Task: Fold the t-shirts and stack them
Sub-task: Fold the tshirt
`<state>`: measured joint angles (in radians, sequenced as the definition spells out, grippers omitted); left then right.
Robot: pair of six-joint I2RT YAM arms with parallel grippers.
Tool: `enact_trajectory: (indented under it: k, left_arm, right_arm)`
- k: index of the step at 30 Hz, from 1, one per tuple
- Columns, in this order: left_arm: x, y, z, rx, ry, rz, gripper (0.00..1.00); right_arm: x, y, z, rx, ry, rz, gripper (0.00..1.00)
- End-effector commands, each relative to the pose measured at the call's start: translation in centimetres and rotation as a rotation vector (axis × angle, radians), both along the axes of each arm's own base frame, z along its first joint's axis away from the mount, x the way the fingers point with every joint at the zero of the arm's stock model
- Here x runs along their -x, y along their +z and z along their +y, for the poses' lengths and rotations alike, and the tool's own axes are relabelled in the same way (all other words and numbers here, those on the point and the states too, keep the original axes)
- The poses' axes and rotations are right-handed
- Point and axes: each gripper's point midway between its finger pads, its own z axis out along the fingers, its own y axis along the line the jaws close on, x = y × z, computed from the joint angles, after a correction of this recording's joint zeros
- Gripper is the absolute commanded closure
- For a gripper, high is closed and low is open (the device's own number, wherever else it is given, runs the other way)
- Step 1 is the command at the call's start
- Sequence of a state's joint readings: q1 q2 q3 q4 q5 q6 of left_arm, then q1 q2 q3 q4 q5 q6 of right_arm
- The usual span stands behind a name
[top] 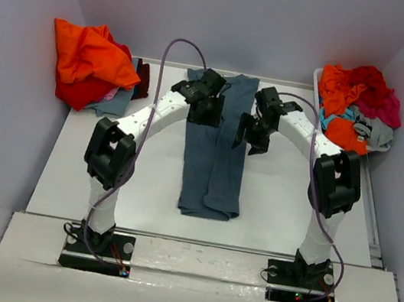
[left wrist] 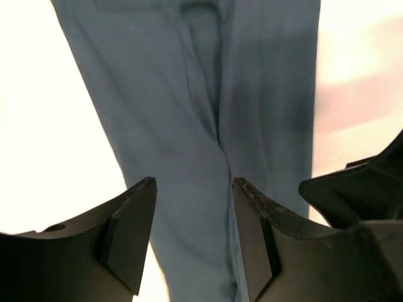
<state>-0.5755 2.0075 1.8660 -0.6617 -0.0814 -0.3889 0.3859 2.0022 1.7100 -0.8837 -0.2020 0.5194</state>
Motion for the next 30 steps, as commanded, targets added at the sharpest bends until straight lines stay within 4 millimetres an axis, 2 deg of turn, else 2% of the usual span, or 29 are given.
enact_trajectory:
  k: [1,2,4,5,7,12,15,16,22,30]
  left_arm:
    - [6.5,-3.8,2.8,-0.005,0.032,0.142,0.37]
    - [8.5,-4.5,3.4,-0.015,0.023,0.171,0.37]
    - [10.0,-5.1,4.3,-0.016,0.027,0.19,0.37]
    - [11.6,-5.6,4.9,-0.013,0.019,0.216,0.37]
    - [13.6,-6.1,4.7,0.006,-0.017,0.263,0.37]
    - [17.3,-6.9,5.0,-0.018,-0.062,0.307,0.37]
    - [18.5,-7.6,5.1,-0.016,-0.068,0.34,0.37]
    - [19.2,-7.8,5.1,-0.023,-0.078,0.344,0.37]
    - [20.8,-8.5,5.4,-0.009,-0.083,0.373,0.37]
    - [22.6,-9.2,4.8,-0.006,-0.116,0.398,0.37]
  right_arm:
    - [5.8,0.0,-0.8,-0.001,0.028,0.039,0.31]
    - [6.7,0.8,-0.7,-0.012,0.035,0.022,0.31]
    - [8.8,-0.1,-1.7,0.005,0.033,0.053,0.31]
    - [9.3,0.0,-2.1,0.014,0.03,0.053,0.31]
    - [10.5,0.7,-2.5,0.005,0.031,0.052,0.31]
    - [13.9,0.4,-1.5,0.011,0.082,0.084,0.32]
    - [15.7,-0.2,-0.6,0.017,0.112,0.117,0.32]
    - [16.6,-0.2,0.3,0.016,0.134,0.118,0.32]
    - [21.0,-1.9,1.4,0.04,0.171,0.187,0.32]
    - [23.1,-1.8,1.1,0.108,0.177,0.191,0.33]
